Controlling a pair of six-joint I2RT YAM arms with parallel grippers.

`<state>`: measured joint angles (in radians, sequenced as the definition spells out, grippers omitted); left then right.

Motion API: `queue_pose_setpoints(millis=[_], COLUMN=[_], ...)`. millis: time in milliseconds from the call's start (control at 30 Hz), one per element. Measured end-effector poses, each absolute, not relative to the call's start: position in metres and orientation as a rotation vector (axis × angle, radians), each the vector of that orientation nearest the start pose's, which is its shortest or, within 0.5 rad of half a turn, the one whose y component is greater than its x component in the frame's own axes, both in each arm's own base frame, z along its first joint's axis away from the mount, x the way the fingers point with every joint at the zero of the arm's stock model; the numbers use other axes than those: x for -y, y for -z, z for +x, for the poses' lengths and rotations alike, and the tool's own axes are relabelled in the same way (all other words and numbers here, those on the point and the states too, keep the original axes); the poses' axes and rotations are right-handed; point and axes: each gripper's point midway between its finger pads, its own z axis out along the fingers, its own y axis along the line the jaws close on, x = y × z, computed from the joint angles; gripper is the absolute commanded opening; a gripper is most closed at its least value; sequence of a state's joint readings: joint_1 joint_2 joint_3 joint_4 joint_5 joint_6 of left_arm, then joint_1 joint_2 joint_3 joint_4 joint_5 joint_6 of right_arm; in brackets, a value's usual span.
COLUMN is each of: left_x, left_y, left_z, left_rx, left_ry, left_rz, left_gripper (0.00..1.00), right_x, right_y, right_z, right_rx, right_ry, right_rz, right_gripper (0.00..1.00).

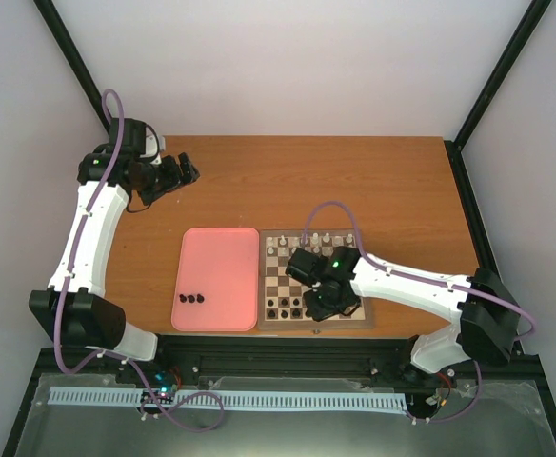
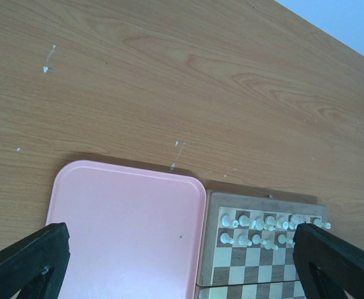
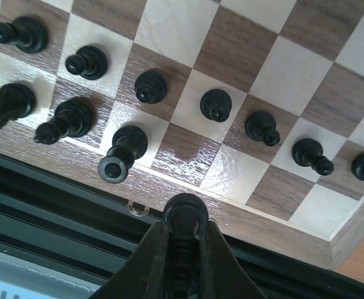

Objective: Set up the chess pieces on the board
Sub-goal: Place the chess piece on the chessboard.

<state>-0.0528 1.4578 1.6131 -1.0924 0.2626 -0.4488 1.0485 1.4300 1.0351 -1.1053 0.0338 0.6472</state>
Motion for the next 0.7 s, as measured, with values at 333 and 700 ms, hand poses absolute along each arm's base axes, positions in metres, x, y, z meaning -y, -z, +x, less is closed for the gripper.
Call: queue_pose_setpoints(millis=[333, 700], left_x=[0.064, 0.064], left_y=[-0.279, -0.278], left_z=[0.362, 0.363], left_rx=[-2.513, -2.517], left_ry=[0.531, 0.531], left_rz=[-0.392, -0.393], left_gripper=[1.00, 1.00], right_x=[-0.218, -0.221], right_y=[-0.078, -0.062], right_z=[0.131, 0.133], right_rx=[-3.007, -3.012], right_ry=[-0.074, -0.071], right_rz=[-0.584, -0.573], right_gripper=[0.06, 0.05])
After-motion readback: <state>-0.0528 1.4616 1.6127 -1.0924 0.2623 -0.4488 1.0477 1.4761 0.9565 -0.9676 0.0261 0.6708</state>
